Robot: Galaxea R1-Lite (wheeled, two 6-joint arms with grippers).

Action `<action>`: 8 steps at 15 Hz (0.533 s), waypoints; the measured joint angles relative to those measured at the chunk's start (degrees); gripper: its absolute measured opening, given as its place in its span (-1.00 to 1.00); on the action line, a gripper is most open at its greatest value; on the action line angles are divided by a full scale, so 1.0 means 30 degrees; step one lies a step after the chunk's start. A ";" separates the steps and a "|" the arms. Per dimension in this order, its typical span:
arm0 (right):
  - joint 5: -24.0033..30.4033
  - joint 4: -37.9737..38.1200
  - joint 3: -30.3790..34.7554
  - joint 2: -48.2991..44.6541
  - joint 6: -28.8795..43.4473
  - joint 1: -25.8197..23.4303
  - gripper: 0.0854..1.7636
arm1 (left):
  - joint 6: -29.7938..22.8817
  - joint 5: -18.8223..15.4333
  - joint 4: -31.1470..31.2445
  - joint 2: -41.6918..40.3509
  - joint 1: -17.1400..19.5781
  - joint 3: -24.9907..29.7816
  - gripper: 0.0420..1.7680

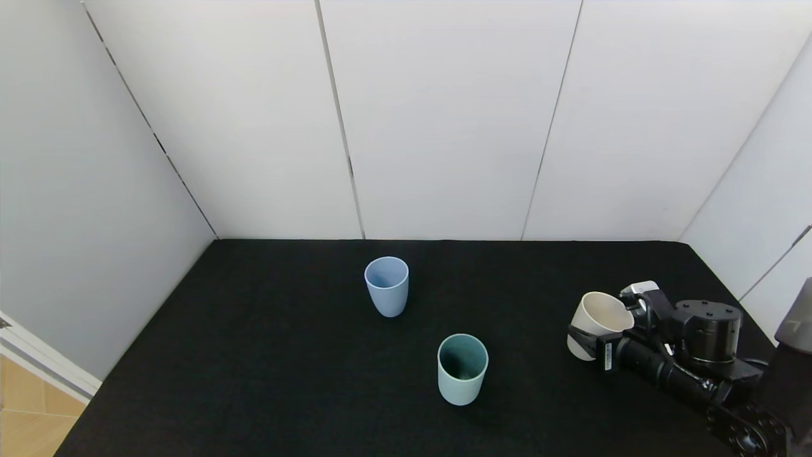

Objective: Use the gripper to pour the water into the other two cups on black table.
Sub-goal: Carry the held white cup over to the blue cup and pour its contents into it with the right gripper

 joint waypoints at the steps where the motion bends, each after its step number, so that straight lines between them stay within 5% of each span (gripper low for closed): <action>1: -0.0037 0.0008 0.0008 -0.0028 0.0008 0.0000 0.42 | 0.0008 0.0000 0.0000 0.0000 0.0000 0.0000 0.94; 8: -0.0085 0.2048 -0.0386 -0.1735 -0.0748 -0.0033 0.42 | 0.0000 0.0000 0.0000 0.0000 0.0008 0.0000 0.94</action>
